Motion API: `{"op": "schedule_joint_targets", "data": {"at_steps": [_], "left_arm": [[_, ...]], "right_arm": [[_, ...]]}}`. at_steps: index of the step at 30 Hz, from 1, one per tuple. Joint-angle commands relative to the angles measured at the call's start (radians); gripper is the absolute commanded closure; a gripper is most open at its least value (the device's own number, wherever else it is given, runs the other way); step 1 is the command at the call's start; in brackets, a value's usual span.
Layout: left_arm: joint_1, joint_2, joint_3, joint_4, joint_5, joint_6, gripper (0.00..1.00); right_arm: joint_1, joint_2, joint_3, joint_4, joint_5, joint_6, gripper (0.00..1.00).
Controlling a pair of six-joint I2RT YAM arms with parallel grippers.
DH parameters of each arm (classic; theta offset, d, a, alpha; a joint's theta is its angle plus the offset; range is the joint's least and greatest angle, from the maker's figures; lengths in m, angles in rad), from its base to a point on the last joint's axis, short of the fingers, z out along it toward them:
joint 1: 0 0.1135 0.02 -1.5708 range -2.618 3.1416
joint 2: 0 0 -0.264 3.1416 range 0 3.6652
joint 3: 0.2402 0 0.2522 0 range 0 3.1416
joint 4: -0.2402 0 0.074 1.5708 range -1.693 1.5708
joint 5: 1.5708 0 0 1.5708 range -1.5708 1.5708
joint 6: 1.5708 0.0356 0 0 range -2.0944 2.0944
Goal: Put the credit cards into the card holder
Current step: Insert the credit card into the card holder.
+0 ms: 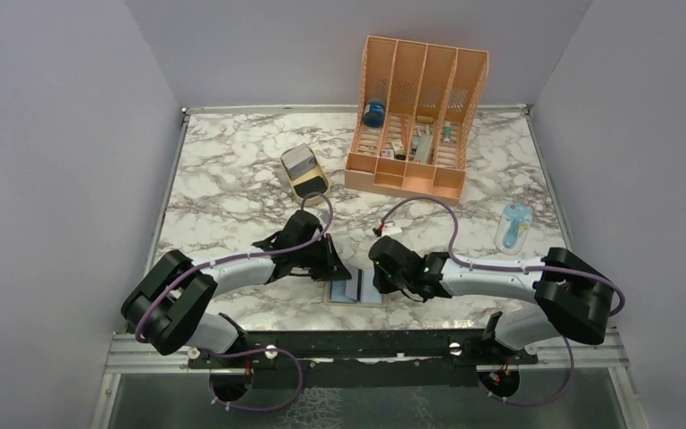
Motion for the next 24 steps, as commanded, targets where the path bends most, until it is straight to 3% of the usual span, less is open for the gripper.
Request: {"op": "schedule_joint_targets", "data": {"at_steps": [1, 13, 24], "left_arm": [[-0.015, 0.000, -0.025, 0.021, -0.028, -0.019, 1.00], [-0.017, -0.002, -0.037, 0.019, -0.053, -0.002, 1.00], [-0.018, 0.097, -0.030, 0.039, -0.099, 0.035, 1.00]], "right_arm": [[0.002, -0.001, -0.036, 0.033, 0.042, 0.032, 0.92], [0.003, -0.014, -0.071, 0.046, 0.045, 0.045, 0.94], [0.003, -0.029, -0.081, 0.047, 0.042, 0.053, 0.95]]}}
